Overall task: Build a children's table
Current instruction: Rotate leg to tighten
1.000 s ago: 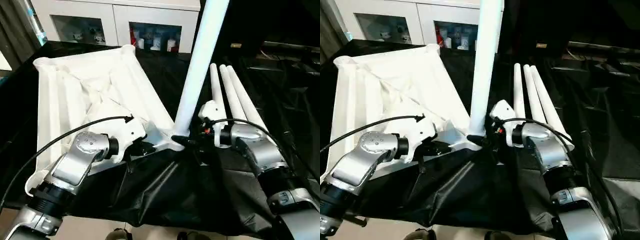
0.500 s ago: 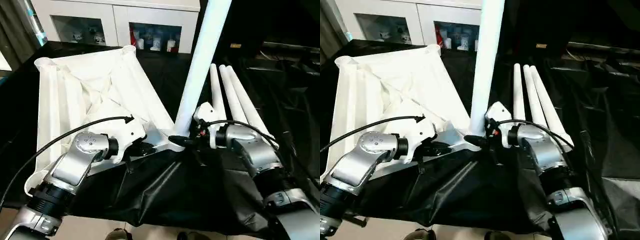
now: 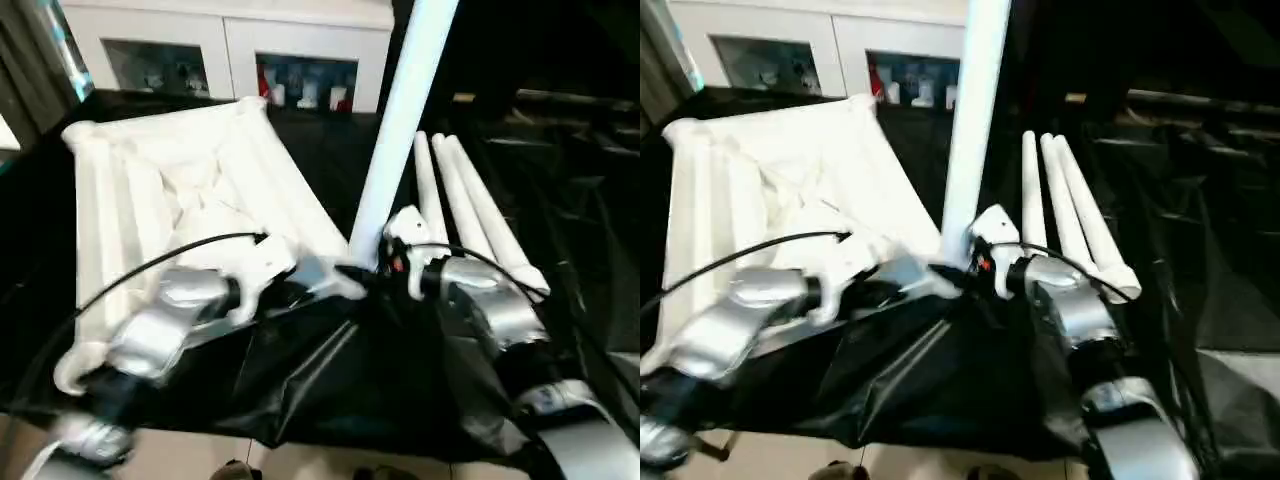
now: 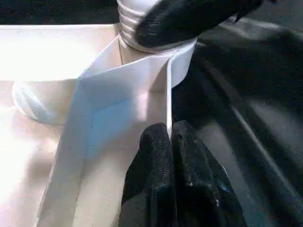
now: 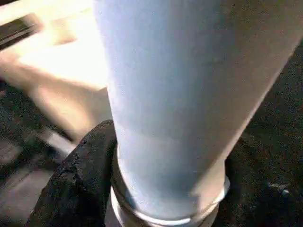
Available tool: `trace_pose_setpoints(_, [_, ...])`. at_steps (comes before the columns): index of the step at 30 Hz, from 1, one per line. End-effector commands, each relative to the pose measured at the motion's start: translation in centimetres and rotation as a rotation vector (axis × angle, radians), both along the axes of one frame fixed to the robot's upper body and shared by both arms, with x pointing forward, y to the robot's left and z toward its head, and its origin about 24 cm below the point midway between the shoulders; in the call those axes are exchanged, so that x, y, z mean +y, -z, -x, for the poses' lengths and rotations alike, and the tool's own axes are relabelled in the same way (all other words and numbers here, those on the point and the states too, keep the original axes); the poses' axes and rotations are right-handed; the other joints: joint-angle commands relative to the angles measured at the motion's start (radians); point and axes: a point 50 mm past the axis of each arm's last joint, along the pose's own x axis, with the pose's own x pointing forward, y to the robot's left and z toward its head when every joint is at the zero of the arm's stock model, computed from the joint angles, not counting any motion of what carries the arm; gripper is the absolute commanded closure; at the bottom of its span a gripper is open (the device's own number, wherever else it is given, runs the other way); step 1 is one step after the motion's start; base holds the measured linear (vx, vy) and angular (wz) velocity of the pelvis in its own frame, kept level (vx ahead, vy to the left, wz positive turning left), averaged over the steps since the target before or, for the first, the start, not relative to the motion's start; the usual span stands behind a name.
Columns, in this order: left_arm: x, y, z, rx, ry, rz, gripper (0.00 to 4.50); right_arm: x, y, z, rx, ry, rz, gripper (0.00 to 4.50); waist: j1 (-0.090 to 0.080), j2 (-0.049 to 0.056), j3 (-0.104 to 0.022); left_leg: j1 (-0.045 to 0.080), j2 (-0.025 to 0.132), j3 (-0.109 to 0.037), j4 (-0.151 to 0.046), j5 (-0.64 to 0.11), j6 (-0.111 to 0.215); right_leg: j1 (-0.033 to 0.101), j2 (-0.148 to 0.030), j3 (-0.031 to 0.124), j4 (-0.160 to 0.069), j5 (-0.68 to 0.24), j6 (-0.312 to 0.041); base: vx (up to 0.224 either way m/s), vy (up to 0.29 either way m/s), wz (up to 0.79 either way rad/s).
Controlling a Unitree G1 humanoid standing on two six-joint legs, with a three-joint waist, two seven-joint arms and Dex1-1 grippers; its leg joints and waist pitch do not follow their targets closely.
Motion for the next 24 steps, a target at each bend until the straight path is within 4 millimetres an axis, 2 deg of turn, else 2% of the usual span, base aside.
trace_pose_setpoints(1, [-0.3, -0.7, -1.5, -0.049, -0.133, 0.000, 4.50, -0.2, 3.2, 0.5, 0.143, 0.163, 0.061, 1.78, -0.004, 0.010, -0.067, 0.025, 0.022, -0.018, -0.076, -0.388, -0.046, 0.028, -0.063, 0.026, -0.102, -0.487, -0.164, 0.000, 0.000, 0.00])
trace_pose_setpoints(3, [-1.0, -0.7, -2.3, -0.060, -0.203, 0.005, 4.50, 0.8, 3.7, 0.3, 0.165, 0.255, 0.072, 1.78, -0.005, 0.007, -0.069, 0.025, 0.021, -0.020, -0.076, -0.394, -0.045, 0.028, -0.066, 0.025, -0.107, -0.516, -0.148, 0.000, 0.000, 0.00])
trace_pose_setpoints(4, [-1.3, -0.7, -2.4, -0.061, -0.217, 0.008, 4.50, 1.0, 3.8, 0.2, 0.173, 0.279, 0.074, 1.78, -0.007, 0.008, -0.067, 0.026, 0.021, -0.019, -0.077, -0.398, -0.045, 0.023, -0.064, 0.025, -0.109, -0.513, -0.147, 0.000, 0.000, 0.00])
trace_pose_setpoints(5, [-2.5, -0.8, -2.8, -0.070, -0.252, 0.023, 4.50, 2.3, 4.0, 0.0, 0.199, 0.356, 0.069, 1.78, -0.008, 0.013, -0.069, 0.028, 0.020, -0.022, -0.078, -0.411, -0.049, 0.024, -0.063, 0.023, -0.110, -0.515, -0.143, 0.000, 0.000, 0.00])
trace_pose_setpoints(7, [-3.2, -0.8, -2.9, -0.076, -0.251, 0.031, 4.50, 3.3, 4.0, -0.1, 0.209, 0.369, 0.045, 1.78, -0.012, 0.011, -0.071, 0.024, 0.020, -0.026, -0.081, -0.418, -0.049, 0.028, -0.062, 0.018, -0.109, -0.493, -0.139, 0.000, 0.000, 0.00])
trace_pose_setpoints(9, [-4.1, -0.9, -2.8, -0.089, -0.224, 0.037, 4.50, 4.5, 3.5, -0.2, 0.214, 0.360, -0.005, 1.78, -0.012, 0.013, -0.071, 0.025, 0.021, -0.025, -0.082, -0.433, -0.042, 0.025, -0.061, 0.018, -0.111, -0.468, -0.139, 0.000, 0.000, 0.00])
trace_pose_setpoints(10, [-4.2, -0.9, -2.8, -0.090, -0.221, 0.037, 4.50, 4.6, 3.5, -0.2, 0.213, 0.356, -0.008, 1.43, -0.012, 0.013, -0.071, 0.029, 0.020, -0.024, -0.081, -0.445, -0.038, 0.022, -0.061, 0.019, -0.113, -0.460, -0.145, 0.000, 0.000, 0.00])
trace_pose_setpoints(11, [-4.3, -0.9, -2.8, -0.096, -0.207, 0.035, 4.50, 4.8, 3.3, -0.2, 0.209, 0.343, -0.015, 1.43, -0.012, 0.013, -0.071, 0.028, 0.020, -0.024, -0.082, -0.451, -0.034, 0.023, -0.062, 0.019, -0.113, -0.457, -0.149, 0.000, 0.000, 0.00])
trace_pose_setpoints(12, [-4.4, -0.9, -2.7, -0.101, -0.198, 0.033, 4.50, 5.0, 3.2, -0.3, 0.204, 0.336, -0.017, 1.06, -0.013, 0.012, -0.070, 0.025, 0.021, -0.025, -0.084, -0.450, -0.033, 0.025, -0.062, 0.020, -0.112, -0.452, -0.150, 0.000, 0.000, 0.00])
trace_pose_setpoints(13, [-4.3, -0.8, -2.6, -0.106, -0.182, 0.032, 4.50, 5.0, 3.0, -0.4, 0.192, 0.326, -0.013, 1.06, -0.012, 0.009, -0.074, 0.025, 0.020, -0.024, -0.083, -0.448, -0.032, 0.026, -0.062, 0.020, -0.112, -0.452, -0.150, 0.000, 0.000, 0.00])
trace_pose_setpoints(14, [-4.1, -0.7, -2.5, -0.106, -0.162, 0.034, 4.50, 5.0, 2.7, -0.6, 0.162, 0.312, 0.005, 0.94, -0.012, 0.011, -0.073, 0.026, 0.021, -0.025, -0.083, -0.450, -0.030, 0.024, -0.065, 0.021, -0.112, -0.462, -0.151, 0.000, 0.000, 0.00])
trace_pose_setpoints(15, [-3.9, -0.7, -2.3, -0.107, -0.144, 0.037, 4.50, 4.8, 2.5, -0.7, 0.145, 0.298, 0.014, 0.94, -0.015, 0.010, -0.071, 0.021, 0.020, -0.025, -0.084, -0.449, -0.030, 0.026, -0.066, 0.020, -0.113, -0.473, -0.148, 0.000, 0.000, 0.00])
trace_pose_setpoints(18, [-3.2, -0.6, -1.8, -0.105, -0.088, 0.032, 4.50, 4.1, 2.0, -0.9, 0.109, 0.255, 0.025, 0.94, -0.015, 0.011, -0.074, 0.018, 0.022, -0.028, -0.084, -0.438, -0.027, 0.029, -0.069, 0.020, -0.111, -0.468, -0.151, 0.000, 0.000, 0.00])
trace_pose_setpoints(19, [-2.9, -0.5, -1.5, -0.102, -0.055, 0.032, 4.50, 3.7, 1.8, -1.0, 0.101, 0.234, 0.024, 0.94, -0.020, 0.008, -0.077, 0.010, 0.022, -0.027, -0.085, -0.424, -0.024, 0.036, -0.069, 0.020, -0.108, -0.456, -0.152, 0.000, 0.000, 0.00])
trace_pose_setpoints(21, [-2.6, -0.4, -1.2, -0.102, -0.029, 0.031, 4.50, 3.2, 1.7, -1.0, 0.103, 0.215, 0.021, 0.94, -0.018, 0.010, -0.077, 0.011, 0.023, -0.026, -0.085, -0.406, -0.020, 0.036, -0.069, 0.022, -0.106, -0.435, -0.160, 0.000, 0.000, 0.00])
trace_pose_setpoints(24, [-1.6, -0.2, 0.3, -0.076, 0.095, 0.044, 4.50, 1.3, 1.0, -0.6, 0.045, 0.075, 0.069, 0.94, -0.013, 0.010, -0.080, 0.010, 0.027, -0.022, -0.083, -0.366, -0.009, 0.040, -0.069, 0.025, -0.100, -0.371, -0.183, 0.000, 0.000, 0.00])
